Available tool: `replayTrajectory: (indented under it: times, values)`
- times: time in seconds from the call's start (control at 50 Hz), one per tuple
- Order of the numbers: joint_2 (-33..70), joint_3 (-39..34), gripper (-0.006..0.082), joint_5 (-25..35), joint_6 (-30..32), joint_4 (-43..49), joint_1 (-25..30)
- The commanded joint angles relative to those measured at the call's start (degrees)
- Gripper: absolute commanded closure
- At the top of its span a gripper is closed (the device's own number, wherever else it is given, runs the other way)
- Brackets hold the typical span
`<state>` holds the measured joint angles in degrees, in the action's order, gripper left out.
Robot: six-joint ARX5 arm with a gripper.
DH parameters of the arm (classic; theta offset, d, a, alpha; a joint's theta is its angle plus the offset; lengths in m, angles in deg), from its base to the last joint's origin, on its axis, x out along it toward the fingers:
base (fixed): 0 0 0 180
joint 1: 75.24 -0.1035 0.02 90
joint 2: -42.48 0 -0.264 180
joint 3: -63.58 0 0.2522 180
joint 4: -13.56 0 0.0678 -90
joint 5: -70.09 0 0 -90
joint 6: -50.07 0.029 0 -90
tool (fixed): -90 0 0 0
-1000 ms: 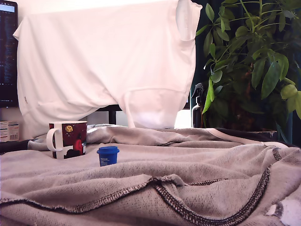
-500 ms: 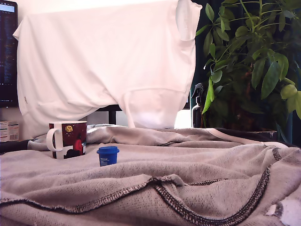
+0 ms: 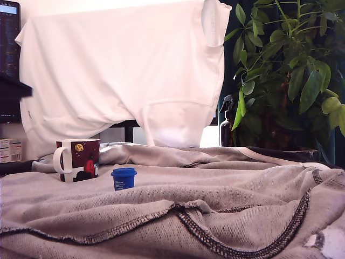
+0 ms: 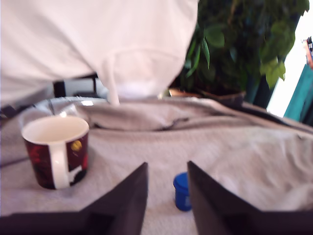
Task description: Pick the blue coffee capsule and place it inside the red coffee cup
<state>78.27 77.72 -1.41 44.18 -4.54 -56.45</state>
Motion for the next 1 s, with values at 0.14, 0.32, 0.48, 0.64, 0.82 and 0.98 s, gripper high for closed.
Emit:
replayTrajectory:
  times: [0.14,0.32,0.48,0.64,0.82,0.98]
  values:
    - [11.8,-0.8,-0.0020,0.1,2.1,-8.9,2.9]
    - [23.5,4.2,-0.0020,0.1,2.5,-10.6,4.6]
    - [34.2,10.7,-0.0020,0.1,3.0,-10.6,6.0]
    - [43.8,16.2,-0.0020,1.7,3.6,-10.6,7.3]
    - [51.4,20.4,-0.0020,3.7,5.8,-10.6,9.3]
    - [55.8,23.8,-0.0020,3.5,6.5,-10.5,10.6]
